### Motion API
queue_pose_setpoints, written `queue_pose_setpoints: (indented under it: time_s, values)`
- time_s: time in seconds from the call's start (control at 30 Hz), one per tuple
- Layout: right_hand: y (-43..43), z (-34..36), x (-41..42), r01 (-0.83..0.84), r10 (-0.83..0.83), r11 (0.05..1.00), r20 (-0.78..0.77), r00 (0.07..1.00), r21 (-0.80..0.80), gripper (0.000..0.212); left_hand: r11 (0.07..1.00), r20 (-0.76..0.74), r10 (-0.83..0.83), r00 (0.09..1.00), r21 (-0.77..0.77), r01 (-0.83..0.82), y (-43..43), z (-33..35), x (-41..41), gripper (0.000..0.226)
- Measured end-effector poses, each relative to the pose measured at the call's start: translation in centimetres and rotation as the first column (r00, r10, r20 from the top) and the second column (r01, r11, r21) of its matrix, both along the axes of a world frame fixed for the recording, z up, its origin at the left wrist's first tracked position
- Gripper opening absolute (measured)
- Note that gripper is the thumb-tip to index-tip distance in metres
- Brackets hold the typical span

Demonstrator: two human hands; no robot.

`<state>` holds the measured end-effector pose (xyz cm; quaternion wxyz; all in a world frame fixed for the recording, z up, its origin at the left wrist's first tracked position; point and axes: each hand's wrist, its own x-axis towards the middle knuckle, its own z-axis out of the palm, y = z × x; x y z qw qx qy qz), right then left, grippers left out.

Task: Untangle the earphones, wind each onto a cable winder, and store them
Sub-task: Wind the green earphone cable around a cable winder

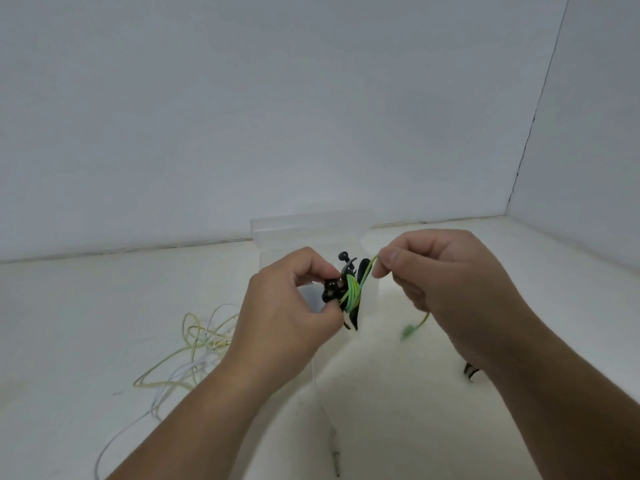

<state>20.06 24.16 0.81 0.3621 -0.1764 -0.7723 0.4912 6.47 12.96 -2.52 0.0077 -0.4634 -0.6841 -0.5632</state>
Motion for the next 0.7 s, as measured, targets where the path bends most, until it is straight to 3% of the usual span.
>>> queue_pose_setpoints:
  time_s: [0.13,0.23,0.3,0.4,0.53,0.7]
  values:
    - [0.2,-0.1,-0.1,0.136,-0.135,0.982,-0.017,0.991,0.131,0.024,0.99,0.132,-0.143,0.981,0.025,0.14,0.0,0.2,0.3,0.026]
    - [0.7,-0.6,-0.3,0.189,-0.189,0.98,-0.008,0.982,0.068,0.02,0.967,0.239,-0.254,0.937,0.086,0.24,0.2,0.3,0.5,0.023]
    - [1.1,-0.9,-0.4,0.173,-0.172,0.984,0.038,0.984,-0.036,0.021,0.948,0.288,-0.316,0.904,0.142,0.286,0.3,0.3,0.5,0.023]
    - [0.7,-1.3,-0.6,0.037,-0.016,0.996,0.241,0.97,-0.083,0.037,0.921,0.368,-0.373,0.852,0.256,0.293,0.3,0.5,0.4,0.021]
    - [-0.7,-2.0,-1.2,-0.137,0.187,0.978,0.379,0.906,-0.155,0.036,0.931,0.43,-0.304,0.85,0.325,0.168,0.3,0.7,0.0,0.023]
    - [-1.2,-1.8,-1.1,-0.191,0.237,0.971,0.456,0.858,-0.145,0.033,0.966,0.421,-0.13,0.897,0.26,0.018,0.4,0.5,-0.5,0.025]
